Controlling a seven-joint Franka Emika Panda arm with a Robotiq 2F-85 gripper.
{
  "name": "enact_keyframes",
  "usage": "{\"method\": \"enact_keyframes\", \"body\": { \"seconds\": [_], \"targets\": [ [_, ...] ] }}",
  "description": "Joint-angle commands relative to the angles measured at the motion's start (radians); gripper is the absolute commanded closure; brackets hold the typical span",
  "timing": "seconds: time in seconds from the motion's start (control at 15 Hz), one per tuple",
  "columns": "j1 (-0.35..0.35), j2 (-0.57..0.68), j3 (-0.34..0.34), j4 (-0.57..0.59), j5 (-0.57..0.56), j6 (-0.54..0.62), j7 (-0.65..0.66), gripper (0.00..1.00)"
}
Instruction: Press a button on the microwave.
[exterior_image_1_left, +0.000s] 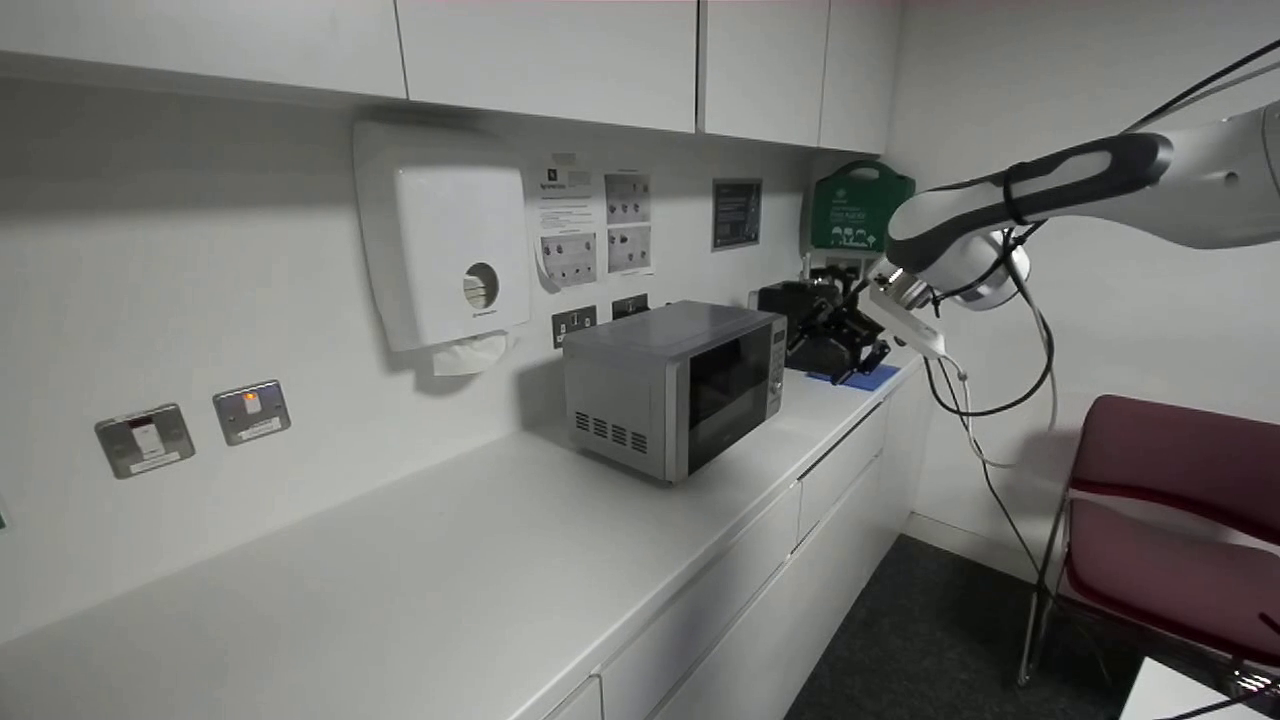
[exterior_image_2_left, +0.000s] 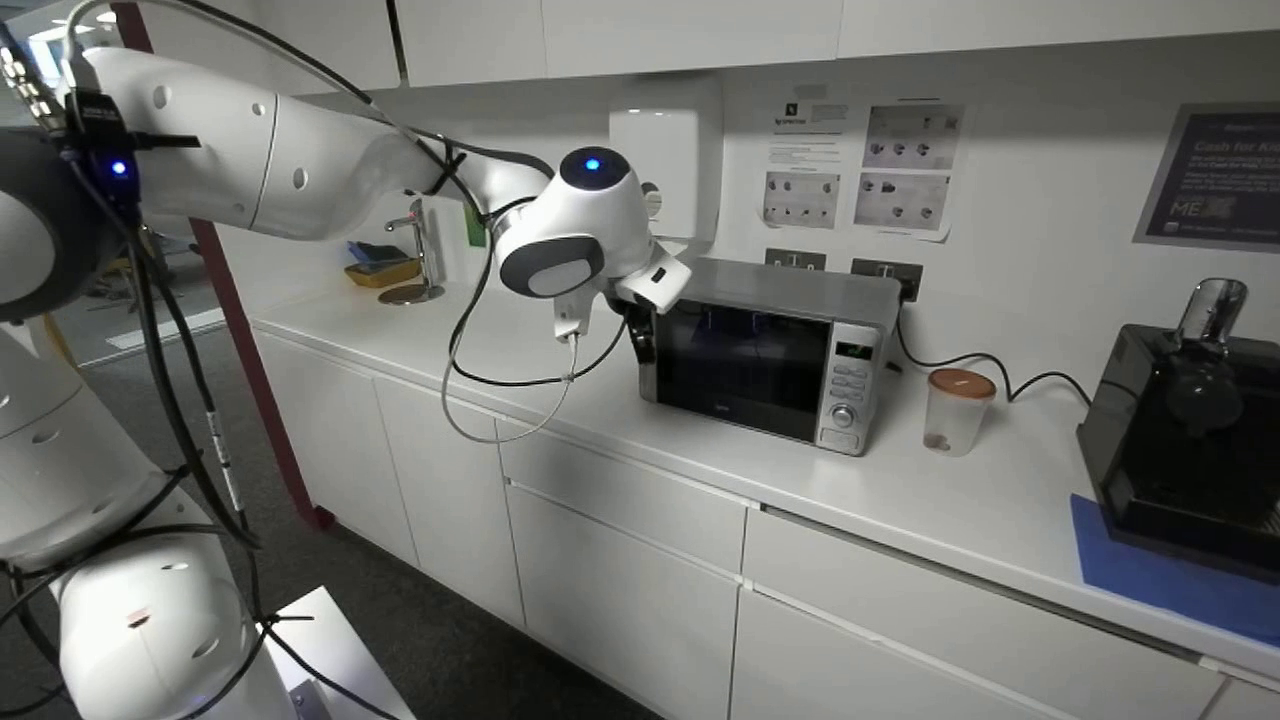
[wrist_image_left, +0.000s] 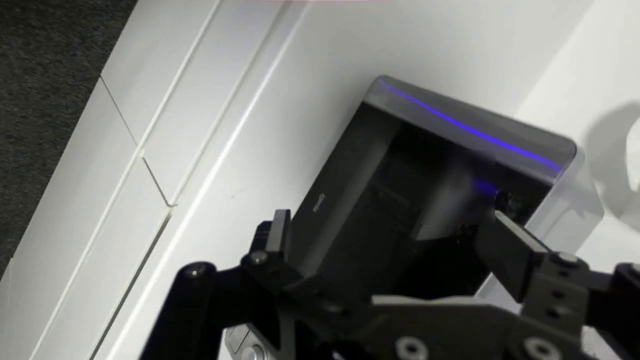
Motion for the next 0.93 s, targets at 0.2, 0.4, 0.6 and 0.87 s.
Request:
{"method": "enact_keyframes", "body": {
  "seconds": [0.2,0.4,0.6,0.87],
  "targets": [
    [-0.064,0.146,-0.053,0.197,0.247,0.087,0.028,0.0],
    [-0.071,0.168,-0.038,0.231,0.368,0.189,0.024,0.0],
    [-0.034,0.172,-0.022,0.232,0.585,0.357,-0.129,0.0],
    [0.009,0.173,0.014,0.291,0.917,0.497,-0.468,0.0]
  ]
}}
